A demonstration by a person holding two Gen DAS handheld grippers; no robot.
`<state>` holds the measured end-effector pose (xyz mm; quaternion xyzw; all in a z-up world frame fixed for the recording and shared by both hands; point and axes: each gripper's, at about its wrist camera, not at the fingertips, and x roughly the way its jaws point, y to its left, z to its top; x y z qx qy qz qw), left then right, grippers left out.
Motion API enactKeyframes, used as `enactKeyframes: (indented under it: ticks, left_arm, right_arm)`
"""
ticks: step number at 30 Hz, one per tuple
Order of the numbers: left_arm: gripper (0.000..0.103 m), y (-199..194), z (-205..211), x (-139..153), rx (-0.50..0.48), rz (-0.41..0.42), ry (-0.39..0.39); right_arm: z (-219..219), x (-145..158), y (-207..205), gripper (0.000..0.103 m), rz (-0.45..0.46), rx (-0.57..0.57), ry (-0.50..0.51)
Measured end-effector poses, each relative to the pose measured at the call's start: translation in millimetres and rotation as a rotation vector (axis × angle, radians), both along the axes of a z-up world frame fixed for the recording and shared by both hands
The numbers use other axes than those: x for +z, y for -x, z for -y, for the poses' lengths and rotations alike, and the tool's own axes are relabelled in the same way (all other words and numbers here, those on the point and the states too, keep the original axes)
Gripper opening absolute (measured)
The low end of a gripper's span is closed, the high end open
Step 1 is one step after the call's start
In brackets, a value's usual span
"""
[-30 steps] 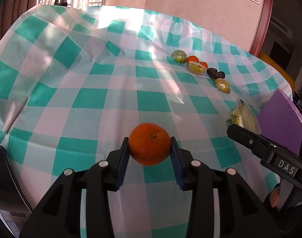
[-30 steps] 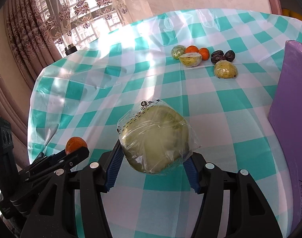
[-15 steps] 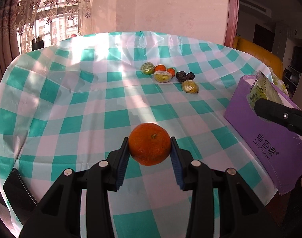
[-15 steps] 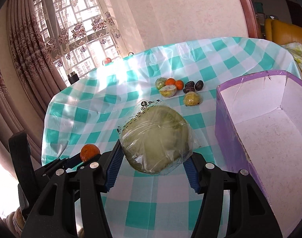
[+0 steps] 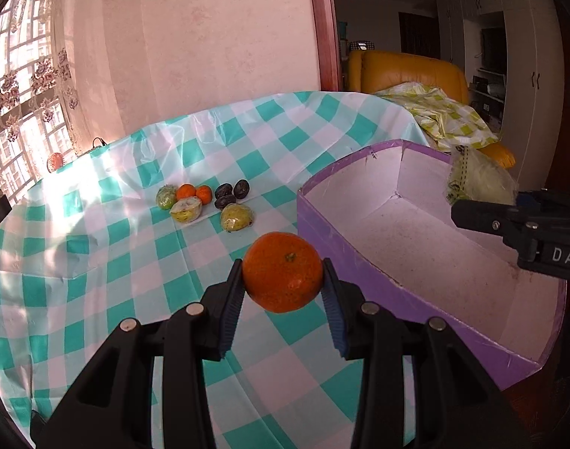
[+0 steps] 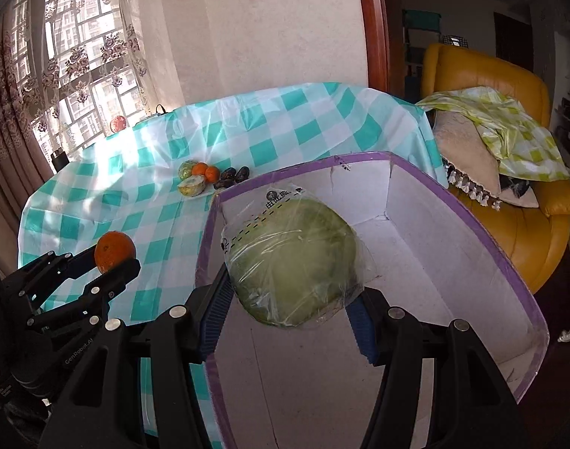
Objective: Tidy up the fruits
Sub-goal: 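Carry the orange and bagged cabbage with both tools toward the purple box, then open both tools to drop the orange and cabbage into the box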
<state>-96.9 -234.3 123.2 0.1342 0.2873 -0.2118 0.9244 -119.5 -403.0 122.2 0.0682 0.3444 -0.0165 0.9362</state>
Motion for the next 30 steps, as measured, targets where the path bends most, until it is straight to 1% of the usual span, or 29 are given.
enactKeyframes:
  ticks: [2, 5, 8, 9, 10, 11, 12, 14, 17, 19, 22, 26, 30]
  left_arm:
    - [0.040, -1.6, 22.7, 0.4, -0.040, -0.004, -0.024]
    - [0.040, -5.7, 54.0, -2.8, -0.090, -0.028, -0.064]
    - [0.040, -8.3, 81.9, -9.1, -0.131, -0.046, -0.119]
    - [0.040, -9.1, 90.1, -11.5, -0.146, -0.056, -0.137]
    - [0.040, -9.8, 99.1, -14.2, -0.162, -0.070, -0.159]
    - [0.040, -11.0, 107.3, -16.9, -0.176, -0.088, -0.179]
    - [0.041, -12.6, 114.9, -19.7, -0.187, -0.107, -0.200]
    - [0.041, -16.5, 131.2, -27.8, -0.206, -0.151, -0.268]
    - [0.041, -18.8, 149.0, -40.9, -0.230, -0.209, -0.365]
    - [0.041, -22.3, 155.5, -49.1, -0.232, -0.253, -0.409]
    - [0.041, -22.6, 161.6, -59.9, -0.236, -0.287, -0.470]
    - [0.042, -25.1, 165.9, -72.6, -0.231, -0.336, -0.518]
    - [0.042, -27.3, 168.0, -79.8, -0.225, -0.343, -0.541]
  right_arm:
    - [9.5, -7.3, -6.6, 0.057, -0.057, -0.014, 0.058]
    - [23.5, -21.4, -16.0, 0.057, -0.136, -0.006, 0.117]
    - [34.7, -37.0, -22.8, 0.057, -0.220, -0.009, 0.197]
    - [38.6, -40.9, -24.4, 0.057, -0.243, -0.004, 0.203]
    - [43.1, -43.5, -24.9, 0.057, -0.261, 0.005, 0.194]
    - [45.2, -44.6, -23.8, 0.057, -0.275, 0.013, 0.207]
    - [46.1, -45.6, -22.8, 0.057, -0.286, 0.011, 0.242]
    - [49.6, -48.7, -21.0, 0.057, -0.317, 0.004, 0.292]
    - [56.7, -55.1, -19.1, 0.057, -0.360, 0.031, 0.302]
    - [63.2, -60.3, -19.6, 0.057, -0.390, 0.038, 0.305]
    - [67.5, -69.1, -18.2, 0.057, -0.431, 0.046, 0.328]
    - [70.3, -80.5, -18.4, 0.057, -0.479, 0.066, 0.337]
    - [72.8, -85.9, -18.8, 0.057, -0.497, 0.071, 0.313]
